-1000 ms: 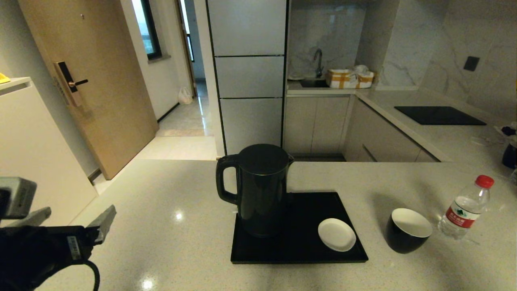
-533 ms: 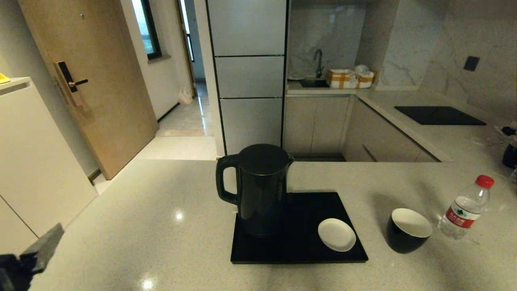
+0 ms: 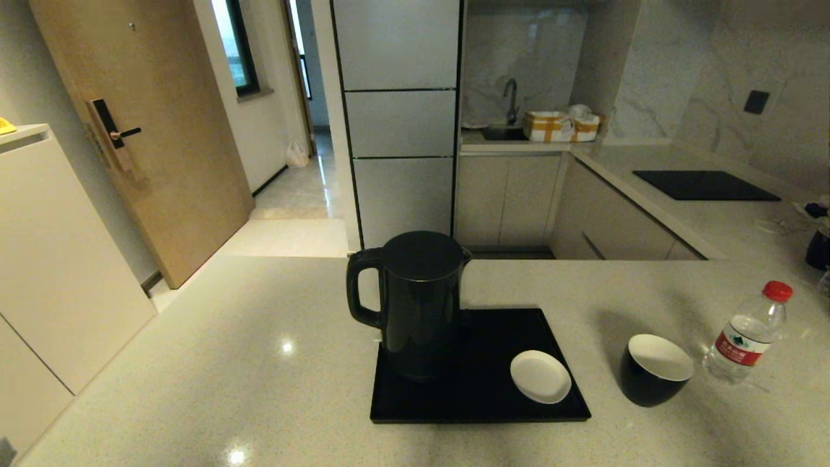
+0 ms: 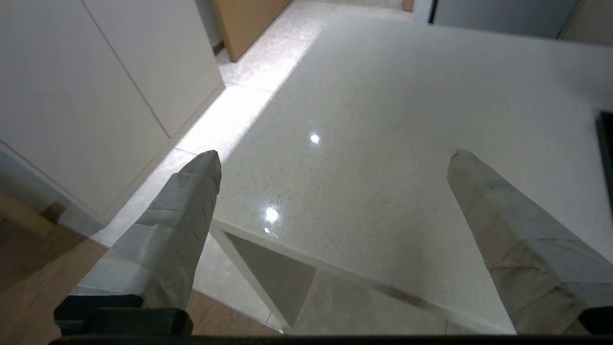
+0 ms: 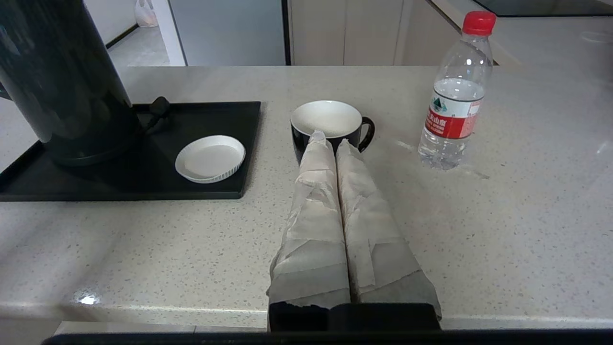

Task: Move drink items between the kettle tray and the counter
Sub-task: Return the bottled water to its original position

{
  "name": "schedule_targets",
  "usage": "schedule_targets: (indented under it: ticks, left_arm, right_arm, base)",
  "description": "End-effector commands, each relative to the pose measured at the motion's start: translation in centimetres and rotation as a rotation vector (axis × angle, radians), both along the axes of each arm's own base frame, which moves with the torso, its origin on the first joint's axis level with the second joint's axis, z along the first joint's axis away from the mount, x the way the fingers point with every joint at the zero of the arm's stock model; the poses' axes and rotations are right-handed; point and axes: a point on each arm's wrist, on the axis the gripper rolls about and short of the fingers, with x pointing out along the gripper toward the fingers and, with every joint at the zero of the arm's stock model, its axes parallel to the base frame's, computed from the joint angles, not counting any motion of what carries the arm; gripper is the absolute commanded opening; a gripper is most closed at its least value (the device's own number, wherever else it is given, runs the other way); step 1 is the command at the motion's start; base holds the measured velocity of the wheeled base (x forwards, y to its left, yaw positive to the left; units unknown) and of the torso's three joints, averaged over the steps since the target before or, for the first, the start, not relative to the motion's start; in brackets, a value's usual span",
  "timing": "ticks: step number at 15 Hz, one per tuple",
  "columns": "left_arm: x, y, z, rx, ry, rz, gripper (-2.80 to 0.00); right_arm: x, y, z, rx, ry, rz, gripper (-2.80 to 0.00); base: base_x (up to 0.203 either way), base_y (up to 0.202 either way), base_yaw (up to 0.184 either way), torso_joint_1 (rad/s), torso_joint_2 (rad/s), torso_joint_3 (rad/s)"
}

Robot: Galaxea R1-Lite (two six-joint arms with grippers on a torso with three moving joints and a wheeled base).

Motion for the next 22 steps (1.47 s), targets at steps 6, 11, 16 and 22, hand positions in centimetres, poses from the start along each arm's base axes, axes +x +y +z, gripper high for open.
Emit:
schedule_targets:
  ticks: [6,11,16,22]
  left_arm:
    - [-2.6,0.1,-1.2,-0.013,-0.021,0.022,-2.8]
    - [-4.6,-0.1,-2.2,-0.031,-0.016,0.044,-2.8]
    - [-8.3,-0.2,-2.6,-0.098,0.018,0.032,-2.8]
    - [-13.9,-0.8,-0.9,-0.274,-0.039,-0.232,-2.8]
  right_arm:
    - [0.0,0.0,0.0,-0.001,0.0,0.0,-2.8]
    - [0.0,0.0,0.0,-0.001,0.0,0.0,-2.8]
    - [0.0,0.0,0.0,-0.001,0.0,0.0,-2.8]
    - [0.0,0.0,0.0,-0.001,-0.001,0.0,-2.8]
  base:
    - [0.0,0.0,0.0,0.0,0.0,0.0]
    - [0.0,0.0,0.0,0.0,0.0,0.0]
    - [0.0,0.0,0.0,0.0,0.0,0.0]
    - [0.0,0.0,0.0,0.0,0.0,0.0]
